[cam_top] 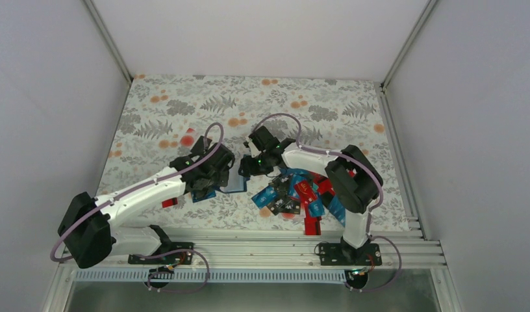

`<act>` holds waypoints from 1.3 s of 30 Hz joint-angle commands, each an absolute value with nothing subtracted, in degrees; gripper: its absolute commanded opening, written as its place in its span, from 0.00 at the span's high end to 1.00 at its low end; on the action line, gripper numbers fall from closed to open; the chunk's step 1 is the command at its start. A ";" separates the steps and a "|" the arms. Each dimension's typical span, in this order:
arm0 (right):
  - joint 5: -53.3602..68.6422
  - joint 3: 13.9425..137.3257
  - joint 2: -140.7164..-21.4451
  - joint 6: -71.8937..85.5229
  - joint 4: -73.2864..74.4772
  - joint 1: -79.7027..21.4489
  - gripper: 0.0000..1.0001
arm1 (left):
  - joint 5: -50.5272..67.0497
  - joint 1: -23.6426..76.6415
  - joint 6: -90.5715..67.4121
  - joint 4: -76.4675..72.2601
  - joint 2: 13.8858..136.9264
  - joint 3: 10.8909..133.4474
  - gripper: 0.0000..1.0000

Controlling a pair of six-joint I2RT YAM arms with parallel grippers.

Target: Put the credit cards into the card holder

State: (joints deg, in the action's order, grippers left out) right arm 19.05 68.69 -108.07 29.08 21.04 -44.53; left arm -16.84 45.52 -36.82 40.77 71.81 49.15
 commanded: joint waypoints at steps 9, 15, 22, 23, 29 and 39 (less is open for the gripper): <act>13.71 70.58 -108.51 28.45 25.58 -45.35 0.90 | -12.93 45.75 -35.33 37.93 70.01 49.93 0.98; 15.27 71.01 -105.87 30.52 27.35 -45.26 0.96 | -8.84 45.73 -34.95 36.39 72.06 53.02 0.97; 17.25 69.94 -102.82 32.77 27.78 -45.18 0.96 | -8.30 45.77 -36.08 36.83 76.01 55.06 0.98; 17.44 69.82 -102.63 32.86 27.84 -45.18 0.96 | -8.04 45.74 -36.18 36.42 76.36 54.97 0.98; 18.00 68.69 -101.88 33.61 27.49 -45.22 0.96 | -7.39 46.26 -37.87 34.94 79.26 55.28 0.98; 18.09 68.06 -100.86 33.49 27.44 -45.20 0.96 | -8.91 47.27 -39.66 34.63 83.35 55.25 0.98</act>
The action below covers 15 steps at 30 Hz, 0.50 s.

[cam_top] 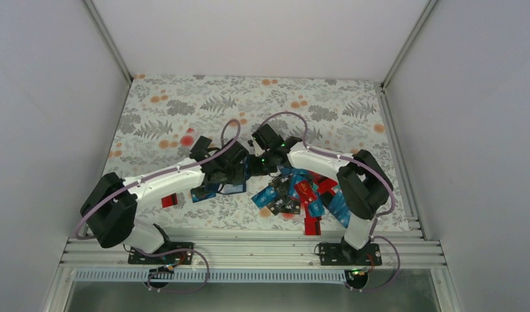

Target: Put the credit cards into the card holder

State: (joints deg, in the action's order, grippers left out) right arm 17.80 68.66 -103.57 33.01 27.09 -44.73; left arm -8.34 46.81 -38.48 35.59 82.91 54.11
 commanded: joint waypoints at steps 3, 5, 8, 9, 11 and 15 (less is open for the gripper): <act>17.99 67.95 -100.76 33.46 27.42 -45.18 0.96 | -8.80 47.58 -39.78 34.07 83.77 55.24 0.97; 18.02 67.87 -100.60 33.40 27.38 -45.19 0.96 | -9.72 47.97 -40.04 34.59 84.36 55.64 0.98; 17.90 67.68 -100.40 33.40 27.39 -45.18 0.96 | -12.10 48.42 -40.69 36.55 85.04 56.33 0.98; 17.80 67.63 -100.42 33.37 27.42 -45.13 0.96 | -13.17 48.49 -40.91 37.02 85.18 56.58 0.98; 17.38 67.34 -100.36 33.26 27.58 -45.18 0.96 | -15.35 48.60 -41.90 38.81 85.63 57.00 0.98; 16.97 66.70 -100.34 33.21 27.23 -45.18 0.96 | -18.74 48.68 -43.47 42.11 86.01 57.54 0.98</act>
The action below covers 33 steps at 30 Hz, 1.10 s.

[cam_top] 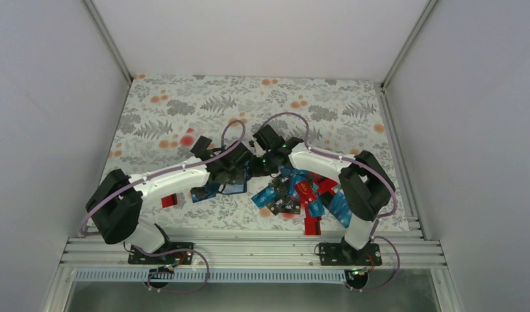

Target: Put the credit cards into the card holder

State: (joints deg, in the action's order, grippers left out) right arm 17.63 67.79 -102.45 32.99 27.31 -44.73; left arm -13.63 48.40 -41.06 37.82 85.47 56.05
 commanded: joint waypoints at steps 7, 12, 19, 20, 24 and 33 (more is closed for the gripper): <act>17.03 65.88 -100.96 33.13 26.53 -45.18 0.96 | -22.93 48.63 -44.29 44.62 85.79 58.16 0.98; 16.76 65.36 -101.52 32.88 26.10 -45.13 0.96 | -25.74 48.54 -45.16 45.93 85.98 57.85 0.98; 16.23 64.76 -102.55 32.40 25.46 -45.16 0.96 | -25.39 47.89 -46.26 44.08 85.58 55.56 0.98; 16.05 64.65 -102.83 32.16 25.29 -45.10 0.96 | -23.83 47.25 -45.81 42.35 84.38 54.43 0.98; 15.97 64.22 -103.88 31.14 24.51 -44.37 0.96 | -16.04 43.04 -42.50 33.38 78.00 48.32 0.98; 16.72 64.07 -105.27 28.73 22.73 -42.71 0.96 | -1.74 35.70 -39.55 20.39 70.84 37.97 0.98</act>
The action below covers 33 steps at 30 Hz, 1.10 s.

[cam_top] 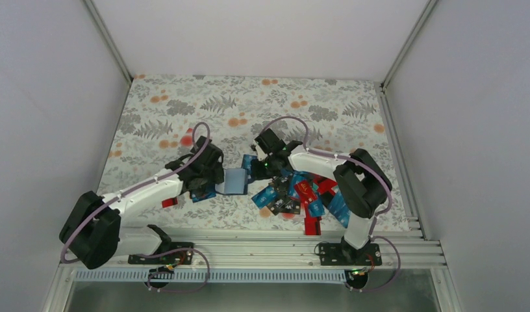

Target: Put the credit cards into the card holder

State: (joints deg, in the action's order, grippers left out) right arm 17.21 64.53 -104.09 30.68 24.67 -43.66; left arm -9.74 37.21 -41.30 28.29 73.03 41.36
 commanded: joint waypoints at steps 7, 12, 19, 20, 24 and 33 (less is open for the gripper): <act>16.37 64.29 -107.39 27.11 21.91 -40.78 0.96 | 5.16 31.90 -38.73 14.87 68.65 33.12 0.98; 16.68 64.57 -108.72 26.70 21.62 -40.25 0.96 | 10.32 28.57 -39.39 10.76 66.99 28.89 0.98; 16.89 64.51 -110.03 26.67 21.33 -40.08 0.96 | 15.48 25.10 -41.03 6.75 67.23 25.45 0.98; 16.84 64.51 -110.19 26.71 21.28 -40.10 0.96 | 16.48 24.61 -41.37 6.04 67.13 25.00 0.98; 16.54 64.34 -110.43 26.72 21.18 -40.08 0.96 | 18.24 22.85 -41.86 5.16 66.77 24.25 0.98; 16.39 65.34 -110.40 25.52 22.23 -39.99 0.95 | 18.81 22.15 -41.10 7.25 64.84 25.70 0.98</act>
State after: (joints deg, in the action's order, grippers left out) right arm 17.37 64.55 -108.81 27.14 21.87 -40.40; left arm 17.67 22.55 -41.39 6.96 65.76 24.82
